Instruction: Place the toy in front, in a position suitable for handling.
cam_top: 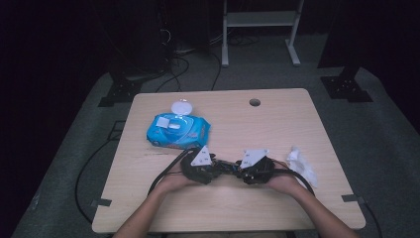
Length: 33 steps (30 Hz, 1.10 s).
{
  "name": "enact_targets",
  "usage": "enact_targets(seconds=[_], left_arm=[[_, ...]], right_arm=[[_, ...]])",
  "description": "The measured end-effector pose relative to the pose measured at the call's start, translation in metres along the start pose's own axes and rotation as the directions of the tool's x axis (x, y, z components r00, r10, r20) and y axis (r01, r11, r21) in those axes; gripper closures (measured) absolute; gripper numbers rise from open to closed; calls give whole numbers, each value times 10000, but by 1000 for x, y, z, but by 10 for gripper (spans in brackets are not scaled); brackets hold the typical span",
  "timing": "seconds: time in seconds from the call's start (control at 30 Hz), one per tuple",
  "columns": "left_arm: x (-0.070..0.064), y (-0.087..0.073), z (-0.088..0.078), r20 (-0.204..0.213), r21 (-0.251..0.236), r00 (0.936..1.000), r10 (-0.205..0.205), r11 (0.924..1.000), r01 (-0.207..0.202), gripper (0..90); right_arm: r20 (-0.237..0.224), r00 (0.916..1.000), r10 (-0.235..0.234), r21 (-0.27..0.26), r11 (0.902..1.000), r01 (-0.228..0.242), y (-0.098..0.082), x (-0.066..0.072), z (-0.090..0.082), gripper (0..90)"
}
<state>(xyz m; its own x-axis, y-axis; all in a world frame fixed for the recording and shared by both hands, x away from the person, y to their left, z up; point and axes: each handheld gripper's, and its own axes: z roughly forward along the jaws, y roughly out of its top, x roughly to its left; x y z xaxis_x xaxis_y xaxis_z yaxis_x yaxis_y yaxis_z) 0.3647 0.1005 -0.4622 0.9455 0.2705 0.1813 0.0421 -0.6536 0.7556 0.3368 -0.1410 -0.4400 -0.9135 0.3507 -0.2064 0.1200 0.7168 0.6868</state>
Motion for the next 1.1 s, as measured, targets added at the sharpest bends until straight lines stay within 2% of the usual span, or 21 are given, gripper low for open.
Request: enact_targets(seconds=[0.03, 0.1, 0.2, 0.27, 0.37, 0.47, 0.53, 0.63, 0.7, 0.73, 0.77, 0.8, 0.83, 0.87, 0.9, 0.93, 0.97, 1.0, 1.03, 1.07, 1.1], left_arm=[[0, 0, 0, 0, 0, 10000, 0, 10000, 0, 344], [0, 0, -3, 348, -27, 9994, -60, 10000, 61, 402], [0, 0, -3, 594, 26, 9980, -205, 9998, 204, 422], [0, 0, -3, 1123, -66, 9921, -556, 9984, 567, 438], [2, 1, -6, 1618, -100, 9842, -716, 9972, 742, 488], [5, -1, -7, 2202, -39, 9686, -1152, 9929, 1190, 525], [7, -2, -7, 2372, 57, 9610, -1421, 9894, 1449, 531], [12, -4, -7, 2643, 252, 9446, -1944, 9805, 1948, 535], [17, -5, -6, 2885, 396, 9262, -2425, 9696, 2415, 535], [18, -6, -5, 2954, 452, 9196, -2590, 9653, 2573, 535], [21, -6, -4, 3062, 564, 9088, -2835, 9584, 2799, 534], [21, -6, -4, 3062, 564, 9088, -2835, 9584, 2799, 531], [25, -7, -3, 3000, 667, 8985, -3204, 9467, 3152, 524], [27, -7, -3, 2862, 680, 8952, -3415, 9392, 3365, 517], [29, -7, -2, 2848, 663, 8888, -3591, 9323, 3554, 506], [31, -8, -2, 2947, 655, 8784, -3763, 9250, 3742, 504], [33, -10, -1, 3003, 580, 8657, -4005, 9136, 4025, 502], [35, -11, -1, 2975, 508, 8589, -4169, 9052, 4218, 497], [36, -11, -1, 2949, 425, 8557, -4252, 9005, 4327, 491], [38, -12, 0, 2934, 361, 8507, -4361, 8943, 4460, 487], [39, -12, 0, 2809, 276, 8527, -4405, 8918, 4516, 480]], right_arm=[[0, 10000, 0, 0, 10000, 0, 0, 0, 0, 603], [-252, 9991, 353, -91, 9993, -355, -1, -4, -4, 623], [-856, 9921, 916, -183, 9955, -935, -5, -10, -6, 623], [-1114, 9876, 1104, -159, 9935, -1128, -7, -12, -8, 619], [-1314, 9830, 1279, -173, 9912, -1313, -10, -15, -11, 594], [-1323, 9815, 1387, -279, 9892, -1436, -12, -14, -15, 568], [-1332, 9804, 1452, -498, 9870, -1530, -14, -14, -18, 557], [-1274, 9760, 1766, -1027, 9764, -1900, -19, -18, -26, 568], [-1071, 9762, 1888, -1191, 9723, -2011, -22, -21, -31, 600], [-1113, 9732, 2013, -1197, 9694, -2142, -23, -23, -31, 602], [-1129, 9718, 2069, -1209, 9679, -2202, -23, -24, -31, 603], [-1068, 9717, 2106, -1240, 9669, -2232, -22, -24, -30, 604], [-1055, 9708, 2154, -1254, 9656, -2278, -22, -26, -29, 606], [-1136, 9665, 2301, -1256, 9617, -2437, -23, -29, -28, 606], [-1255, 9575, 2597, -1280, 9528, -2752, -24, -32, -27, 608], [-1371, 9512, 2766, -1297, 9469, -2941, -24, -35, -26, 609], [-1616, 9374, 3084, -1267, 9356, -3296, -26, -39, -25, 609], [-1812, 9223, 3413, -1220, 9228, -3654, -27, -44, -24, 608], [-1979, 9057, 3749, -1148, 9087, -4013, -28, -49, -23, 609], [-2041, 8955, 3956, -1054, 9005, -4219, -27, -53, -22, 608], [-2052, 8839, 4203, -986, 8896, -4459, -27, -56, -21, 608]])
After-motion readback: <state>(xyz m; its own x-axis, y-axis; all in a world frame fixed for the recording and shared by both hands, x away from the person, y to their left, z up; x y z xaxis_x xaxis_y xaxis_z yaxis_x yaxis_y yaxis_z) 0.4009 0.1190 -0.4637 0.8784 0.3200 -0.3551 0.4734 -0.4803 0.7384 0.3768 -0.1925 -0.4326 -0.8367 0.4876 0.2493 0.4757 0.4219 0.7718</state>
